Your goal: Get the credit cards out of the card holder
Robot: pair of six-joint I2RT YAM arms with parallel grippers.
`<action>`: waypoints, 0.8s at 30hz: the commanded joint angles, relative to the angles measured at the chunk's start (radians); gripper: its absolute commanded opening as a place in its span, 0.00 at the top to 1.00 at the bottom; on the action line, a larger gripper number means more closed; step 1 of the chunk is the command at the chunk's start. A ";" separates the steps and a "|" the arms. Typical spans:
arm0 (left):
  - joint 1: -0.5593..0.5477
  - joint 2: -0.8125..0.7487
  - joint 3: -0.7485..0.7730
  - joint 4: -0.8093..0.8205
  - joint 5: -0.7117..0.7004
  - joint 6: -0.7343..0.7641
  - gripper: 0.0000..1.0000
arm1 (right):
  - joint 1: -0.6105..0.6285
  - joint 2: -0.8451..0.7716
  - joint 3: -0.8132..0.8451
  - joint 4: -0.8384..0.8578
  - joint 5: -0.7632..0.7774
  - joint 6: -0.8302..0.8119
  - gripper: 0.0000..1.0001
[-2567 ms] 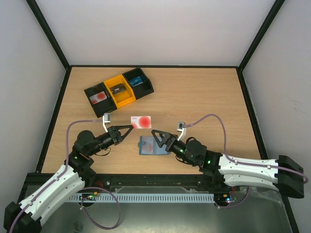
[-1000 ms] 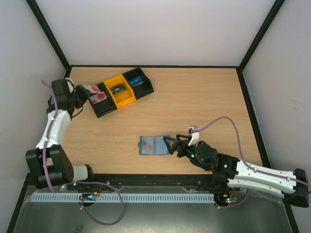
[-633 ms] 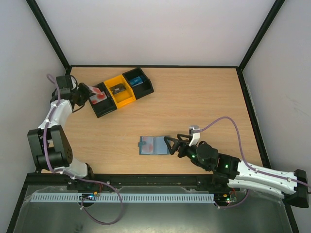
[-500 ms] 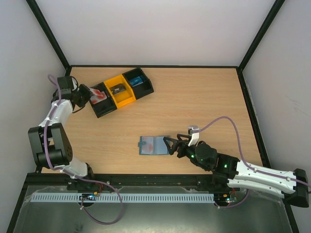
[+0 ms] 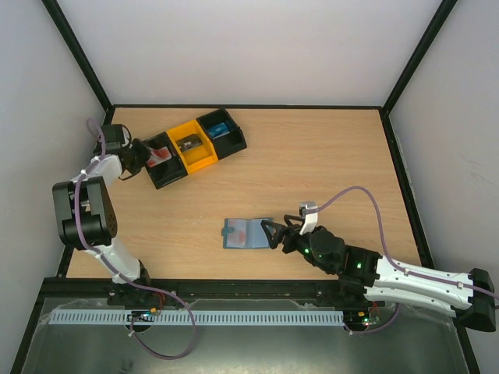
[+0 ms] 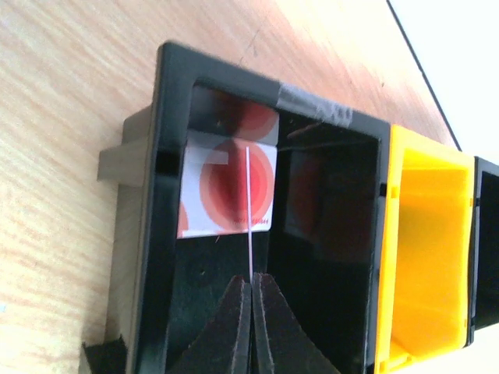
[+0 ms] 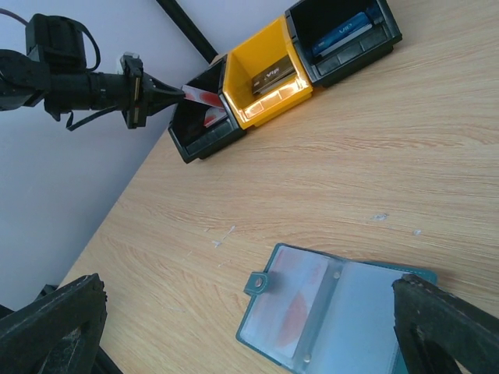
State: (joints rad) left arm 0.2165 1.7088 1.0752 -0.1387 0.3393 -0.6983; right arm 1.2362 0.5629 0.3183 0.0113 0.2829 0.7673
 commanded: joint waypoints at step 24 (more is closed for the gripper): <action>-0.050 0.122 0.116 0.017 -0.104 0.067 0.92 | -0.004 -0.025 -0.004 -0.041 0.061 0.022 0.02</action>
State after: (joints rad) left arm 0.1665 1.8130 1.1553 -0.0925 0.2554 -0.6453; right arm 1.2362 0.5518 0.3183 -0.0055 0.3157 0.7708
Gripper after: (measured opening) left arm 0.072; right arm 0.977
